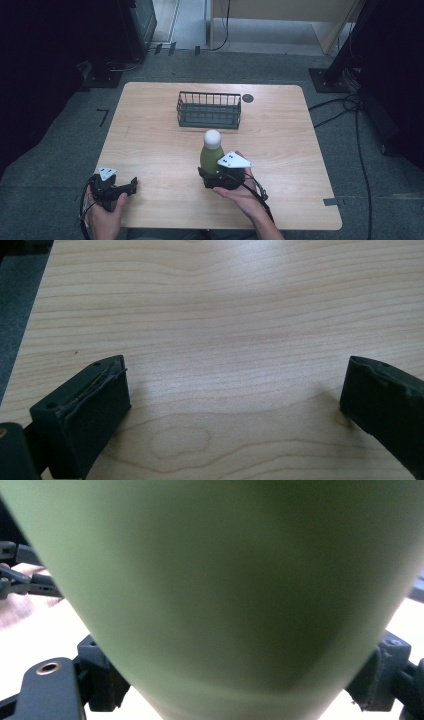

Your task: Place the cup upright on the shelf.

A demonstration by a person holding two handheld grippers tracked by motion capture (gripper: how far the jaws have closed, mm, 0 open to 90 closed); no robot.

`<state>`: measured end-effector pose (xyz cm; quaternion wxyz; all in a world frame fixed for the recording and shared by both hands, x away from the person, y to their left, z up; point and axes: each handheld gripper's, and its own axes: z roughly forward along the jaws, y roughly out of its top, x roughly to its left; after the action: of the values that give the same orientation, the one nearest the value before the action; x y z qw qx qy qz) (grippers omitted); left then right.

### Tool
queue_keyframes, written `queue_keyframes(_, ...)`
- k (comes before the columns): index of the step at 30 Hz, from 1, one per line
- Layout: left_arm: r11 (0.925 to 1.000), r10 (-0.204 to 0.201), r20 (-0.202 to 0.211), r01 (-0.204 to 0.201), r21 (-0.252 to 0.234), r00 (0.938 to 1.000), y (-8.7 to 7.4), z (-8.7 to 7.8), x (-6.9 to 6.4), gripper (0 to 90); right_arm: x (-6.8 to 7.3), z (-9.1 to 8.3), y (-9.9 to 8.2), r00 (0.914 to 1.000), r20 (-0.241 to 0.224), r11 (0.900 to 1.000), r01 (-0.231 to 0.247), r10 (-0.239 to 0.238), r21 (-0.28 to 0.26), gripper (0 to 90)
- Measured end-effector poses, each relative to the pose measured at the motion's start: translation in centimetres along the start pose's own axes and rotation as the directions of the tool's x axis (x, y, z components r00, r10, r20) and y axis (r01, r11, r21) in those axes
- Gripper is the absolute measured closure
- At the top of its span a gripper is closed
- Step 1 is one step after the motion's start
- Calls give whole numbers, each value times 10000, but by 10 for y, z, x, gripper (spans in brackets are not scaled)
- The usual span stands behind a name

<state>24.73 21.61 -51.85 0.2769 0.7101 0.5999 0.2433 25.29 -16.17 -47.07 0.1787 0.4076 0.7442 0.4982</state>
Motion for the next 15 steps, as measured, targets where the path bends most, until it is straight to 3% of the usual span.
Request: queue_keyframes(15, 10000, 30, 18, -30, -12, 10000, 0, 0, 0, 0, 1, -2, 1, 9986, 165, 9984, 509, -506, -233, 195)
